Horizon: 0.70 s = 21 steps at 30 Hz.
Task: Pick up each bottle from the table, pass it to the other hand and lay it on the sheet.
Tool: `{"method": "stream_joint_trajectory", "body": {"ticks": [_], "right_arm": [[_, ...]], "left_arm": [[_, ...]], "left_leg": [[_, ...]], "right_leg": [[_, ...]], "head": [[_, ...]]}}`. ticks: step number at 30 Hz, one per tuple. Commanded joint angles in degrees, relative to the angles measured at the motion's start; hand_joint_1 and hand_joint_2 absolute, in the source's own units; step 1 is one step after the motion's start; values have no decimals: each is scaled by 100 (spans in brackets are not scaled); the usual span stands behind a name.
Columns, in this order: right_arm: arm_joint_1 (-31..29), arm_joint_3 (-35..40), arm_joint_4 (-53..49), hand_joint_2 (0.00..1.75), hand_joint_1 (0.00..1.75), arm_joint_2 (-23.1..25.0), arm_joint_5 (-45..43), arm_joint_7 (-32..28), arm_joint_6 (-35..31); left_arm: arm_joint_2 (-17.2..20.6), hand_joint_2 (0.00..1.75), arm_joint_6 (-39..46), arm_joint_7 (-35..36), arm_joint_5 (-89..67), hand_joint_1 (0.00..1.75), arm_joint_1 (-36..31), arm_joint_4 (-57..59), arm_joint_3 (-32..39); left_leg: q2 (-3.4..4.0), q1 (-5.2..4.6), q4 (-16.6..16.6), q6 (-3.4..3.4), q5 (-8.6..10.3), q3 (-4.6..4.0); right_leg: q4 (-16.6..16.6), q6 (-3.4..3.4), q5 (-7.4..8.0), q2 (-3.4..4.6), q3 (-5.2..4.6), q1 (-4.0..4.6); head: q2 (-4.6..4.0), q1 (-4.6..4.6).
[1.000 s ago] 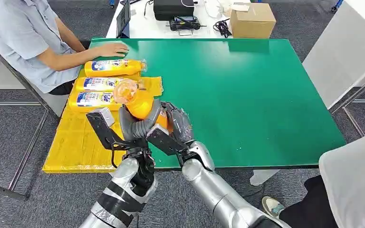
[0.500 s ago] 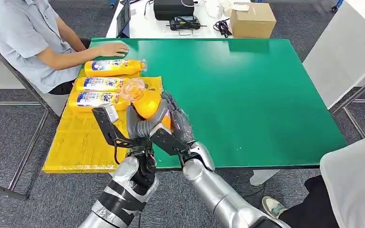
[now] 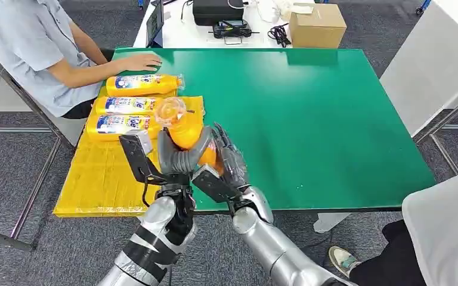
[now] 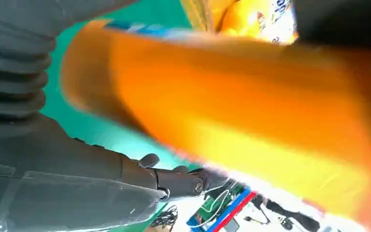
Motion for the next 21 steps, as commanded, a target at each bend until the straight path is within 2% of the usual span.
{"method": "stream_joint_trajectory", "body": {"ticks": [1, 2, 3, 4, 9, 10, 12, 14, 17, 18, 21], "right_arm": [[-28, -459, 288, 0, 0, -346, -15, -179, -202], [24, -542, 231, 0, 0, -367, 33, -142, -272], [31, -546, 235, 0, 0, -379, 32, -142, -269], [91, -649, 156, 0, 0, -450, 78, -139, -326], [339, -1041, -193, 0, 0, -583, 109, -130, -319], [362, -1103, -240, 0, 0, -585, 208, -111, -296], [382, -1200, -298, 0, 0, -570, 296, -104, -184], [402, -1242, -331, 0, 0, -570, 352, -103, -176], [470, -1374, -434, 0, 0, -568, 479, -87, -88], [505, -1405, -488, 175, 0, -581, 507, -83, -95], [554, -1443, -564, 175, 0, -603, 531, -83, -73]], "left_arm": [[656, 175, 1219, -249, -1532, 175, -360, 574, 44], [566, 175, 1279, -184, -2540, 175, -282, 670, 496], [570, 175, 1278, -184, -2540, 175, -277, 670, 497], [538, 175, 1272, -116, -3339, 175, -177, 680, 965], [600, 175, 1279, 9, -3654, 175, -115, 683, 1427], [392, 175, 1279, 52, -4780, 175, -46, 682, 1955], [267, 175, 1279, 281, -6242, 175, -69, 770, 2459], [299, 175, 1279, 391, -6586, 175, -145, 926, 2548], [467, 175, 1279, 932, -7916, 175, -359, 1461, 2698], [609, 175, 1279, 1335, -8318, 175, -543, 1979, 2537], [706, 175, 1279, 1357, -8328, 175, -595, 2097, 2470]], "left_leg": [[-2, 4, -13, -12, -7, 47], [-2, 2, -11, -9, -3, 32], [-2, 1, -9, -6, -1, 20], [-1, 3, -18, -11, -2, 41], [-2, 2, -13, -8, -4, 35], [4, 4, -11, -10, -8, 42], [5, 2, -7, -8, -6, 30], [4, 3, -5, -8, -6, 25], [9, 3, -4, -8, -8, 32], [3, 2, -8, -6, -2, 24], [-6, 4, -9, -10, -1, 34]], "right_leg": [[-10, -17, -10, -5, 46, 5], [-8, -12, -6, -4, 31, 3], [-7, -7, -3, -4, 20, 1], [-14, -14, -5, -3, 40, 4], [-11, -11, -6, -4, 35, 3], [-9, -15, -8, 1, 41, 5], [-5, -11, -6, 3, 27, 3], [-4, -12, -5, 2, 24, 4], [-4, -13, -7, 6, 30, 4], [-5, -10, -4, 0, 22, 2], [-5, -16, -7, -9, 34, 5]], "head": [[0, -2], [0, 0], [0, -2], [0, -2], [0, -2], [0, -4], [0, -2], [0, -2], [0, -2], [0, -2], [0, -2]]}}
